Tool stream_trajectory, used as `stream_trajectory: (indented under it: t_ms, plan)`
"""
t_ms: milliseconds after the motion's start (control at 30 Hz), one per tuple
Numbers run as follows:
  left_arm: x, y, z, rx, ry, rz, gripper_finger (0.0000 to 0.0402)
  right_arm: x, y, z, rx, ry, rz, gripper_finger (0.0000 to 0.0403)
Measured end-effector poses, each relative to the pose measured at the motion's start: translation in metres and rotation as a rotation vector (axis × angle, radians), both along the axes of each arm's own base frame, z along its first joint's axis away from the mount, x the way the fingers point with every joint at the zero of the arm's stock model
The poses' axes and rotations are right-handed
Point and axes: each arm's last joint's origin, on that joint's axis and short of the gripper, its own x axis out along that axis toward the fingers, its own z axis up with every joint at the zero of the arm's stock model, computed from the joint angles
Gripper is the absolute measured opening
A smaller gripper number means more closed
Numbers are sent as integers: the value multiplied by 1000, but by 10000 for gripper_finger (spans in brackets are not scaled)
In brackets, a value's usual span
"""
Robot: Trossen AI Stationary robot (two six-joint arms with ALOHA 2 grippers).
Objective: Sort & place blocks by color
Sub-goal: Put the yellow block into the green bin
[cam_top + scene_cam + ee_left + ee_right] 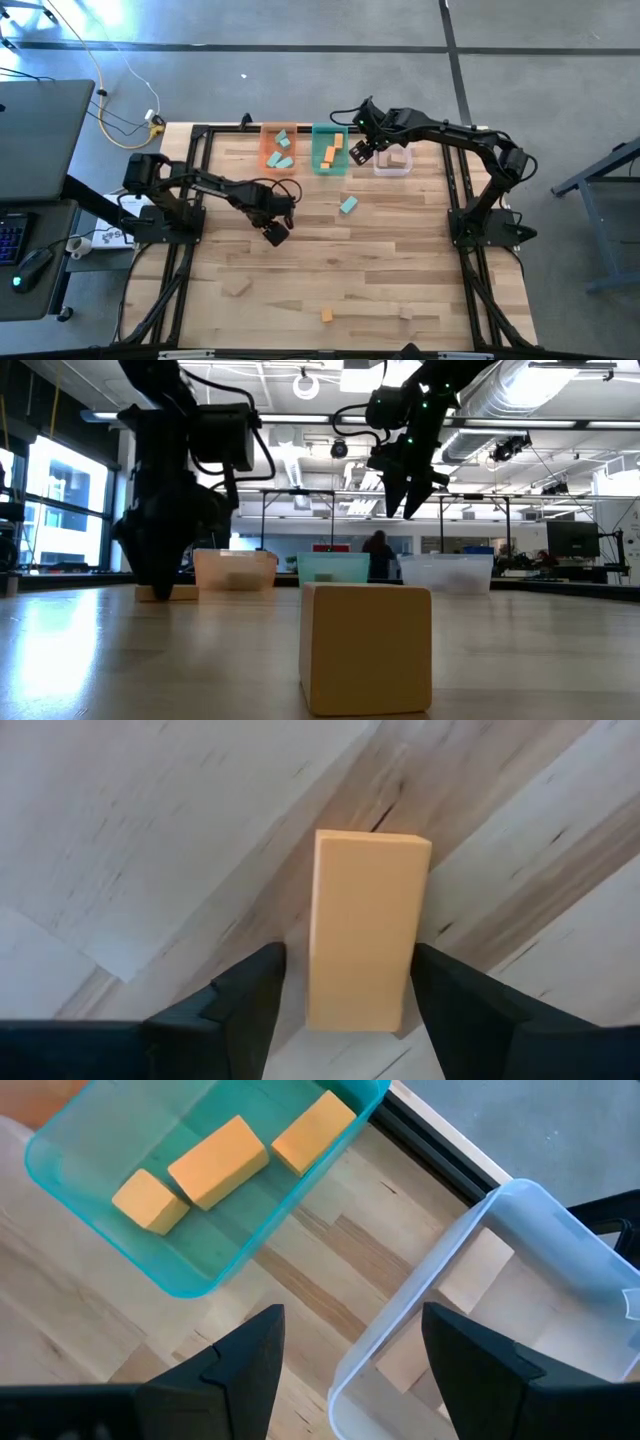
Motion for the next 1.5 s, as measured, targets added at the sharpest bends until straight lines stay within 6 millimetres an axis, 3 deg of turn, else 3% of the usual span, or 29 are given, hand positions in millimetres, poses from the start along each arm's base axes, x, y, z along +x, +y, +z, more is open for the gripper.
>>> stream_trajectory:
  t_ms: [133,333,600,967,1233,1500]
  plan:
    - [-1,-1,3,12,-13,-4,181,0,0,0,0,0,0,224]
    - [-2,-1,9,21,-41,-50,97,0,0,0,-6,0,6,224]
    - [-4,13,15,-71,-121,-181,97,3,2,1,68,-62,50,224]
    - [-10,54,34,-237,-418,-306,97,25,9,12,274,-402,328,224]
    - [-7,89,60,-290,-632,-332,97,48,27,25,201,-575,528,224]
    - [-2,108,91,-438,-895,-391,97,66,47,40,79,-727,812,224]
